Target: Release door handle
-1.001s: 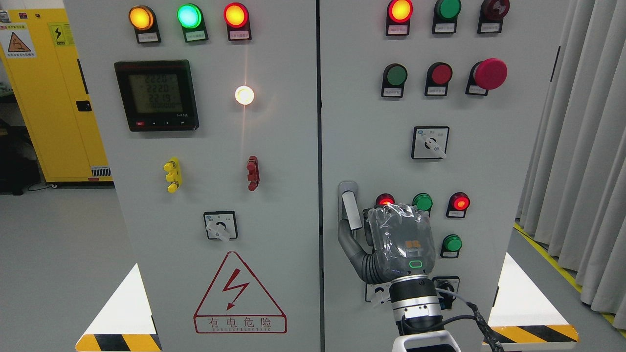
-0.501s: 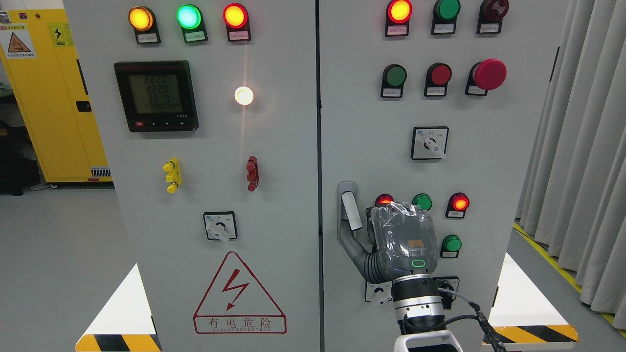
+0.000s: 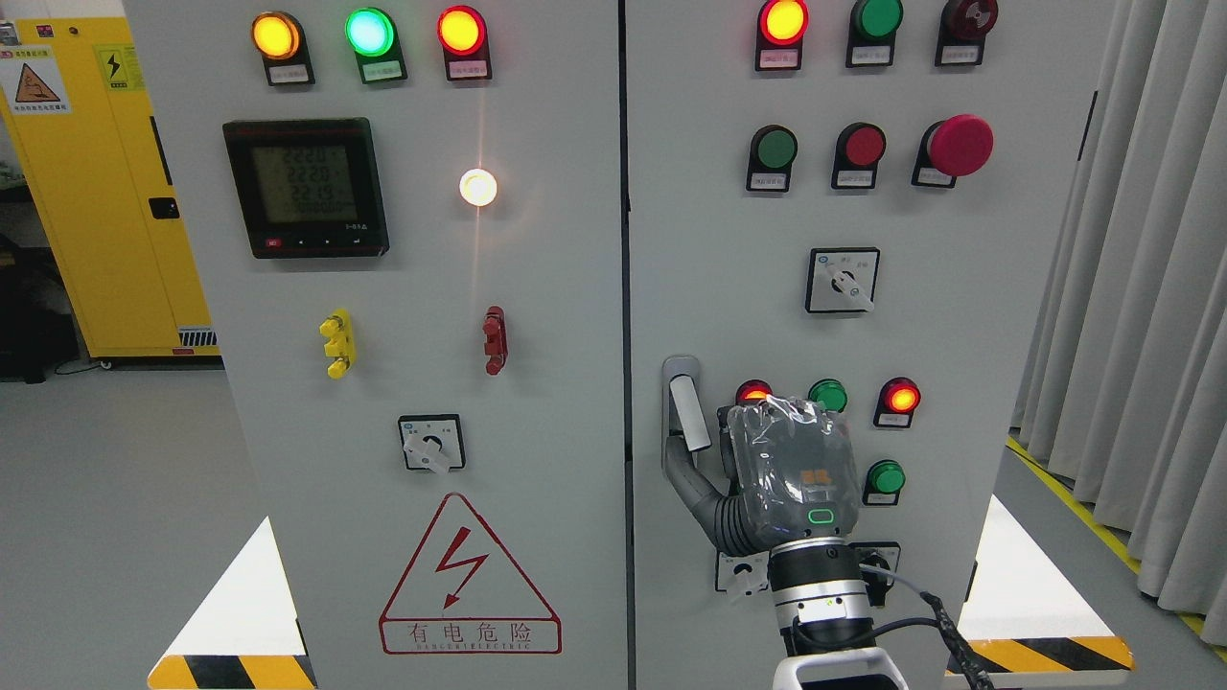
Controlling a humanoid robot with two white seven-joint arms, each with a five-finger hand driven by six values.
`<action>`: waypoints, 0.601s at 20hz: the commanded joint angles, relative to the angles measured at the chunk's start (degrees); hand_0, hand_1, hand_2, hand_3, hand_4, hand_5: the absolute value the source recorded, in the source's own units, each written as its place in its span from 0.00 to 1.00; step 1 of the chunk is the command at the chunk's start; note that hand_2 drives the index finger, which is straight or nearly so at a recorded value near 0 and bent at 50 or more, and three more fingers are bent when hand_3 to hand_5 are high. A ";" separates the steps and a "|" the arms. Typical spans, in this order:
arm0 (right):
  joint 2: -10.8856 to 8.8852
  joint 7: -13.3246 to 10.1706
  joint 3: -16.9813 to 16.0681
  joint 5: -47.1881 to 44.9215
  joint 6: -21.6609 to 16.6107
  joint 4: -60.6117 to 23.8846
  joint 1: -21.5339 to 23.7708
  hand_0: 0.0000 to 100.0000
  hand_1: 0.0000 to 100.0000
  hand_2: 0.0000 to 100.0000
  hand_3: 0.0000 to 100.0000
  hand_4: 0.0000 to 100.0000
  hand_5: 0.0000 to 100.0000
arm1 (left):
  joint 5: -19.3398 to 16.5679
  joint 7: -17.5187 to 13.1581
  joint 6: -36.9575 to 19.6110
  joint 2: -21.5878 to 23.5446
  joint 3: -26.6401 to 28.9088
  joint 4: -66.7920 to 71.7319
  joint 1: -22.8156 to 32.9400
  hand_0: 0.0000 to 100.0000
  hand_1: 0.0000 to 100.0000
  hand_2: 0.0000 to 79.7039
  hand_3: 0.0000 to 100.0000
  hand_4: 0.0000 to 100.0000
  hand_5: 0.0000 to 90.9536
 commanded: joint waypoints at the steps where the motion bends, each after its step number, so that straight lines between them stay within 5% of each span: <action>1: 0.00 -0.33 -0.15 -0.09 0.36 -0.16 0.05 0.39 0.36 1.00 1.00 1.00 1.00 | 0.00 0.01 -0.01 0.03 0.00 -0.88 0.00 0.12 0.56 0.00 0.00 0.00 0.00; 12: 0.00 -0.42 -0.33 -0.09 0.54 -0.43 0.31 0.42 0.35 1.00 1.00 1.00 1.00 | 0.00 0.01 -0.01 0.03 0.00 -0.88 0.00 0.12 0.56 0.00 0.00 0.00 0.00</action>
